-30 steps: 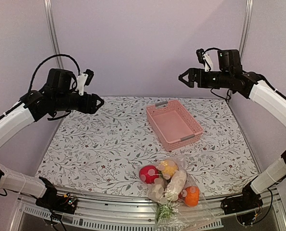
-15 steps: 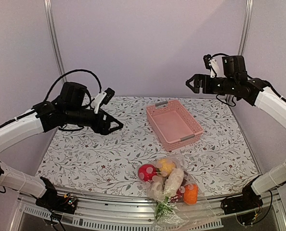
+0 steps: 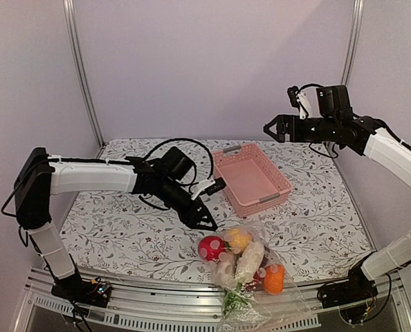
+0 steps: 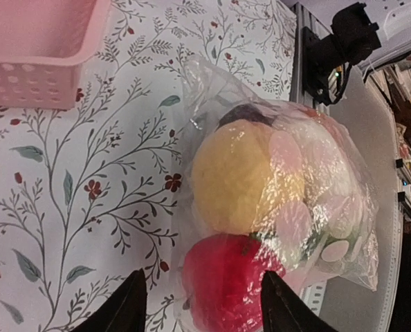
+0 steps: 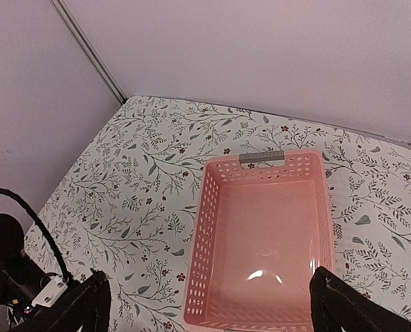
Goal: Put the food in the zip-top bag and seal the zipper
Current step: Adjust the zipper food storage bag at the center of the board.
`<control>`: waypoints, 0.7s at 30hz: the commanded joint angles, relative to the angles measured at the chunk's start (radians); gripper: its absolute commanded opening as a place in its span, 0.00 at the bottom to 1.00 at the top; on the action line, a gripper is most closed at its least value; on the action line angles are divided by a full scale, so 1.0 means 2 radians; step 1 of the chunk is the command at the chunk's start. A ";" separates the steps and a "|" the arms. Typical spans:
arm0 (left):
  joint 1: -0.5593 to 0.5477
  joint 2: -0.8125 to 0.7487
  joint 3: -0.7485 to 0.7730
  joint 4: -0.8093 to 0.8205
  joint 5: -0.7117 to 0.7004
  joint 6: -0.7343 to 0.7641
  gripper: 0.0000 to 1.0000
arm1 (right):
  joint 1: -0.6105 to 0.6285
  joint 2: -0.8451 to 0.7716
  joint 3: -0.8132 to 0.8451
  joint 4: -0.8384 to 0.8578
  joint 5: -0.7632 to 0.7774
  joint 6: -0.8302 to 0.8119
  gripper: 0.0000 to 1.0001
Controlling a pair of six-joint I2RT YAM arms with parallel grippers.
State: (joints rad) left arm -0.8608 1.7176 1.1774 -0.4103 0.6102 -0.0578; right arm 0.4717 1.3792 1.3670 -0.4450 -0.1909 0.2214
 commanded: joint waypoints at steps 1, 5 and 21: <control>-0.019 0.058 0.059 -0.055 0.050 0.062 0.48 | -0.001 -0.012 -0.015 -0.009 -0.004 -0.008 0.99; -0.020 0.088 0.073 -0.059 0.073 0.070 0.27 | -0.001 -0.019 -0.023 -0.011 0.000 -0.011 0.99; 0.058 0.028 0.036 -0.037 0.073 0.050 0.00 | -0.001 -0.003 -0.015 -0.011 -0.010 -0.010 0.99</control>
State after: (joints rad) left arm -0.8585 1.8801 1.3022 -0.5102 0.7734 0.0708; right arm 0.4717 1.3617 1.3228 -0.4564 -0.1940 0.2016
